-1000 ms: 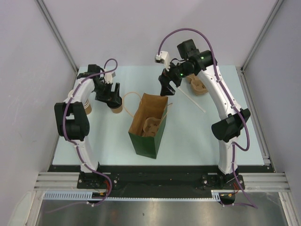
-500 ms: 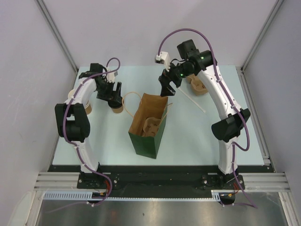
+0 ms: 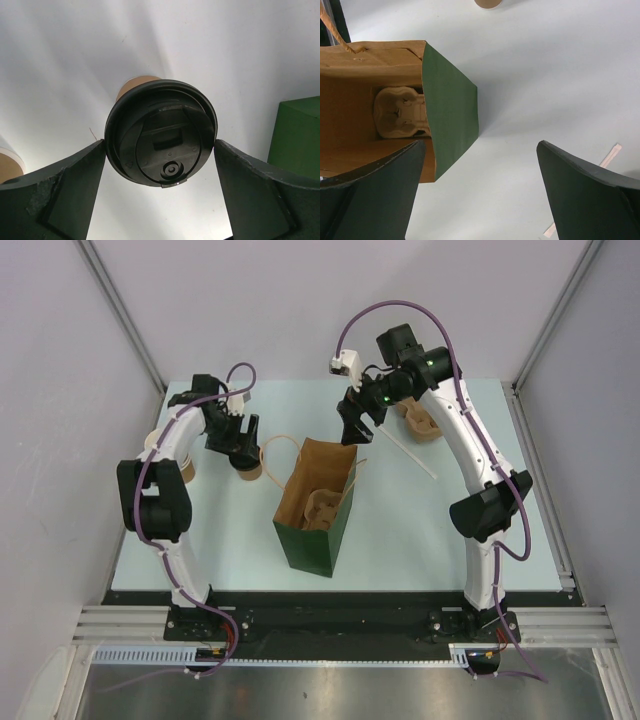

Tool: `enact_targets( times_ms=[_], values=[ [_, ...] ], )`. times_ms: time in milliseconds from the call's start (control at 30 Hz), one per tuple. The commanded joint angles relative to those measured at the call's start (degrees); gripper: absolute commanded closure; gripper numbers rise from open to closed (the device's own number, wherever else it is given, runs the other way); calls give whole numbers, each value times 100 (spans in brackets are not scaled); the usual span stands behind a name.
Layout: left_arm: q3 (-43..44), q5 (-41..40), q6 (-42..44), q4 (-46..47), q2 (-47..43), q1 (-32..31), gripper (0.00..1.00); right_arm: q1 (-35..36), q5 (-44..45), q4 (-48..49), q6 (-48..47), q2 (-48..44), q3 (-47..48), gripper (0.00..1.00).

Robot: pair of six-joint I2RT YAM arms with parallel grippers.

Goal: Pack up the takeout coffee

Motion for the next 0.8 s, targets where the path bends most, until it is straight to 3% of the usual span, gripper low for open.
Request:
enact_targets(
  times_ms=[0,367,633,767],
  values=[
    [-35,-53,84,84,-211,-50,5,-24,-14,-32,-75,-260,131,0],
    [-88,-44,101,111,-185,-68,8,-33,-14,-32,-84,-260,122,0],
    [-79,-97,92,128,-149,-111,15,-50,-14,12,-40,-260,114,0],
    [-35,-176,127,102,-202,-138,25,-59,3,30,-5,-278,122,0]
  ],
)
